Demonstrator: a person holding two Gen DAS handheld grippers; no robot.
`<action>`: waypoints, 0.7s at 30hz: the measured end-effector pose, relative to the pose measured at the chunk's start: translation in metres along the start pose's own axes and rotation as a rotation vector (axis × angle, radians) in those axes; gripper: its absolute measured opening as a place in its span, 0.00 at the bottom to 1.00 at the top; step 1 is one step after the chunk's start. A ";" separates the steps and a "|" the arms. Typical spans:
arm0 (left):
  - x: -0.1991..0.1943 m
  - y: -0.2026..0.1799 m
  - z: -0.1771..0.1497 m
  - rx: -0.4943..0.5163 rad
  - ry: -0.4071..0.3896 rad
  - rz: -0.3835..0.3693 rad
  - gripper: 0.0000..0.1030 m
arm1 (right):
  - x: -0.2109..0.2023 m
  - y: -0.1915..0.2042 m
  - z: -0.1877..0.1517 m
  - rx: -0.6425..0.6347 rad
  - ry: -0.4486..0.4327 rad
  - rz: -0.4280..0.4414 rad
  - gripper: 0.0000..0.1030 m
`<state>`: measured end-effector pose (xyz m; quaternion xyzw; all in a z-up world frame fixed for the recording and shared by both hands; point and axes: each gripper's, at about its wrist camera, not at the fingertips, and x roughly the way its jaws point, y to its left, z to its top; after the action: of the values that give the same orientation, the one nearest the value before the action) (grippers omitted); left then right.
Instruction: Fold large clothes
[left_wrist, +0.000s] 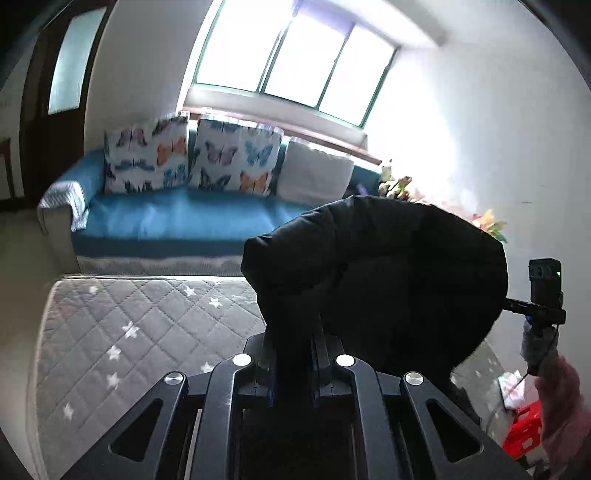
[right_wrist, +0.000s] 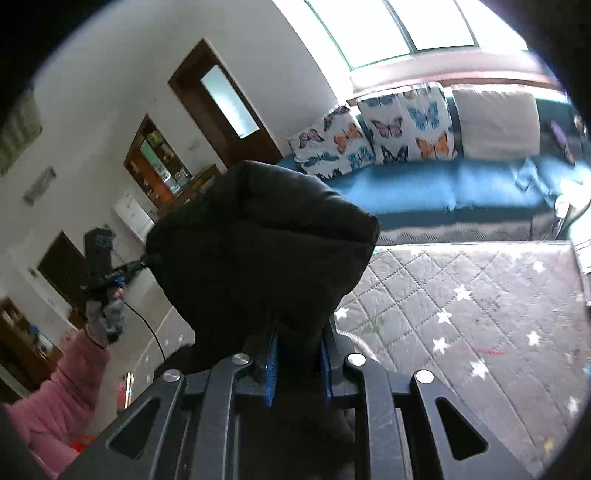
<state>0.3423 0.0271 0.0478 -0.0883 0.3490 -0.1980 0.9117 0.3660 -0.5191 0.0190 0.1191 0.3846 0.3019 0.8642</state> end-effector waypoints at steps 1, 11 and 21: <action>-0.018 -0.004 -0.009 0.007 -0.017 -0.003 0.13 | -0.006 0.008 -0.006 -0.015 -0.003 -0.004 0.20; -0.150 -0.021 -0.158 -0.039 -0.079 -0.029 0.13 | -0.046 0.063 -0.097 -0.097 -0.018 -0.033 0.20; -0.164 -0.012 -0.320 -0.161 -0.014 -0.008 0.13 | -0.018 0.058 -0.210 -0.111 0.024 -0.037 0.22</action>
<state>0.0128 0.0786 -0.0868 -0.1642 0.3569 -0.1723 0.9033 0.1765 -0.4899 -0.0870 0.0604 0.3797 0.3081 0.8702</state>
